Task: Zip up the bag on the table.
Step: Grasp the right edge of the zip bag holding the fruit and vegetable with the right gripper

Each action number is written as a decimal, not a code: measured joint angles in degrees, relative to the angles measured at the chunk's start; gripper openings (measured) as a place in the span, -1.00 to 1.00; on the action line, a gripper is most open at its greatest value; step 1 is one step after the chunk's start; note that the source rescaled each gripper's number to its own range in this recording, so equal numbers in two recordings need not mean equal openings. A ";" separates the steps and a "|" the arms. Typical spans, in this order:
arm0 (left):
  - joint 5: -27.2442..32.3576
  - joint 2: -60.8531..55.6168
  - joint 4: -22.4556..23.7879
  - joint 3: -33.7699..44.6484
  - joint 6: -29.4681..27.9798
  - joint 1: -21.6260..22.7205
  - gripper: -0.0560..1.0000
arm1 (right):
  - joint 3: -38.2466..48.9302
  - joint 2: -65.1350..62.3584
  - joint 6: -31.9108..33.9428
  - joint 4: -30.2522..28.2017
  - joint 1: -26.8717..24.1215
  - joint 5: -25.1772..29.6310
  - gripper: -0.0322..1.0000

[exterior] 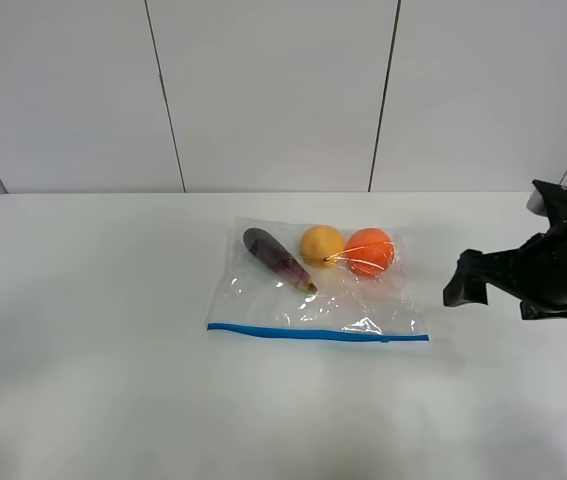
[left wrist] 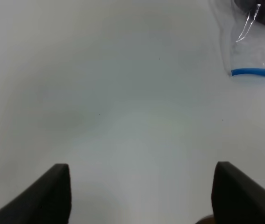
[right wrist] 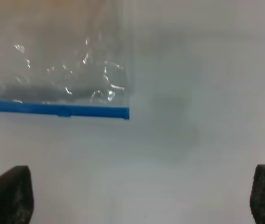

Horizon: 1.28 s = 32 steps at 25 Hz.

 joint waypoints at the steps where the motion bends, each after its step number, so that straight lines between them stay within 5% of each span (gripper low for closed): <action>1: 0.00 0.00 0.00 0.00 0.00 0.00 1.00 | 0.00 1.20 -0.85 0.63 0.00 -0.06 1.00; 7: 0.00 0.00 0.00 0.00 0.00 0.00 1.00 | 0.00 6.48 -10.21 8.49 0.00 -1.56 1.00; 18: 0.00 0.00 0.00 0.00 0.00 0.00 1.00 | -0.05 16.70 -33.21 32.24 0.00 -10.02 0.95; 26: 0.00 0.00 0.00 0.00 -0.03 0.00 1.00 | -1.05 25.10 -40.40 39.99 -0.12 -13.69 0.95; 32: 0.00 0.00 0.00 0.00 -0.03 0.00 1.00 | -4.28 28.93 -42.42 43.65 -0.12 -11.47 0.93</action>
